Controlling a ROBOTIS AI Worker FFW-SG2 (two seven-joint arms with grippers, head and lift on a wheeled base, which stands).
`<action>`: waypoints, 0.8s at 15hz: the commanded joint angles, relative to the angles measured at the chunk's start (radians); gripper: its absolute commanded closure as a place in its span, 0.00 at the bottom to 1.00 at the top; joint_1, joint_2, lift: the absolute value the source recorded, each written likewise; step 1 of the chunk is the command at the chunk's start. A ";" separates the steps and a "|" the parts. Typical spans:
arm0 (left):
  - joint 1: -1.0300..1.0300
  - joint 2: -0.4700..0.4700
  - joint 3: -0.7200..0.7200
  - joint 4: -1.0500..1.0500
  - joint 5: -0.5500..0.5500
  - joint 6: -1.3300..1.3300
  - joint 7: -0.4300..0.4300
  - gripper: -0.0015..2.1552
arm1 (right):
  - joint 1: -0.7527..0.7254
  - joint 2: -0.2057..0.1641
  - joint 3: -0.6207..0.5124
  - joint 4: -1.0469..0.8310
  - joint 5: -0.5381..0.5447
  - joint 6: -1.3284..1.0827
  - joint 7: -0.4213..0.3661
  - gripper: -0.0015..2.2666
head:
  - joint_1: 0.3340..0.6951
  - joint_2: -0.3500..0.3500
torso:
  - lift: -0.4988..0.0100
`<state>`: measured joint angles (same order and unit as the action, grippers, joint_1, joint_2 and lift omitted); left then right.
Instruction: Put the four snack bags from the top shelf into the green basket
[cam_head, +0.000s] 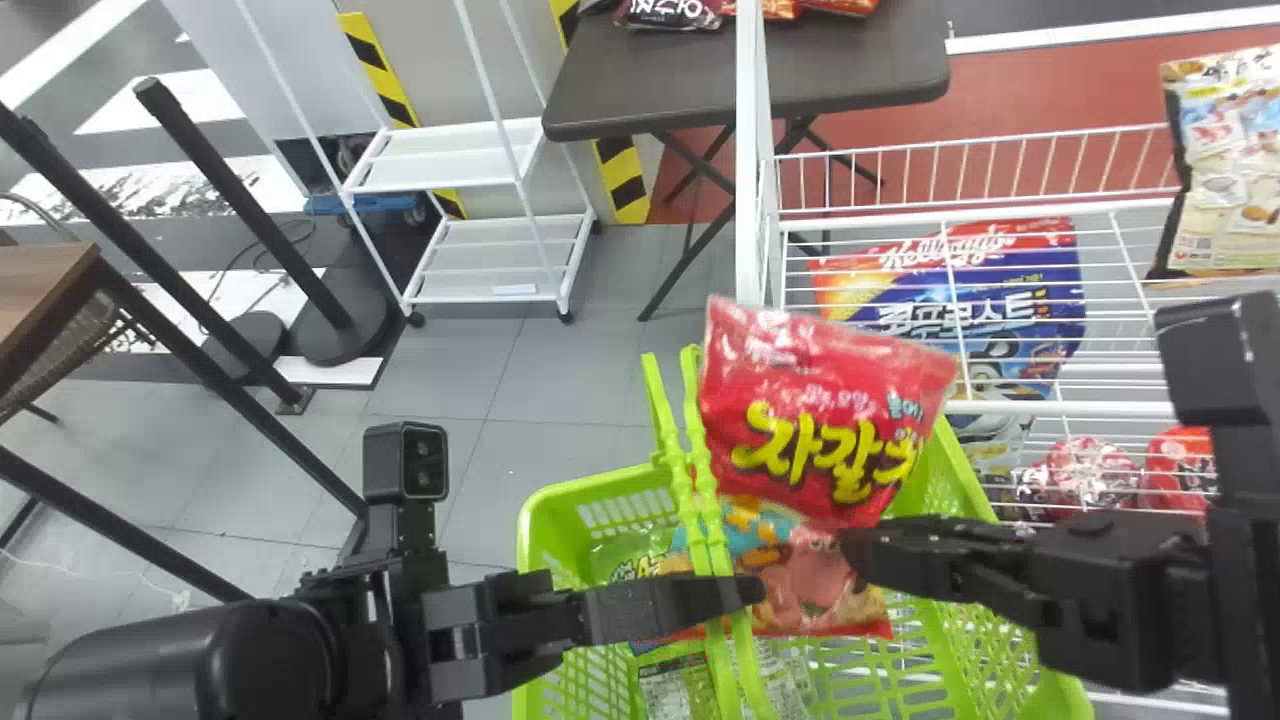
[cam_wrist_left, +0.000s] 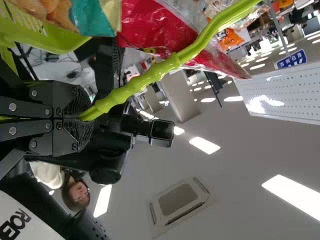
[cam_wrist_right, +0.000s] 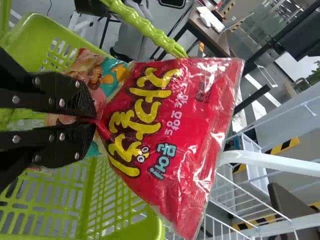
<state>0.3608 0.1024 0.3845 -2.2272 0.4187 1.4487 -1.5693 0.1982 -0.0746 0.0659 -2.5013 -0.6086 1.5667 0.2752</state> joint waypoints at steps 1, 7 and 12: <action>-0.003 0.000 -0.006 0.000 0.000 0.002 -0.011 1.00 | -0.031 -0.001 -0.041 -0.001 -0.037 0.005 0.006 0.01 | 1.00 0.89 | 0.97; -0.006 0.003 -0.007 0.003 -0.001 0.002 -0.011 1.00 | -0.049 -0.001 -0.155 0.018 -0.157 0.005 0.018 0.03 | 1.00 0.83 | 0.97; -0.002 0.008 0.004 0.018 0.026 0.002 -0.011 1.00 | -0.114 -0.004 -0.281 0.223 0.070 -0.282 0.016 0.03 | 1.00 0.67 | 0.97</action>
<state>0.3584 0.1101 0.3831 -2.2182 0.4292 1.4516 -1.5693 0.1180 -0.0769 -0.1909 -2.3642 -0.6095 1.4023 0.2912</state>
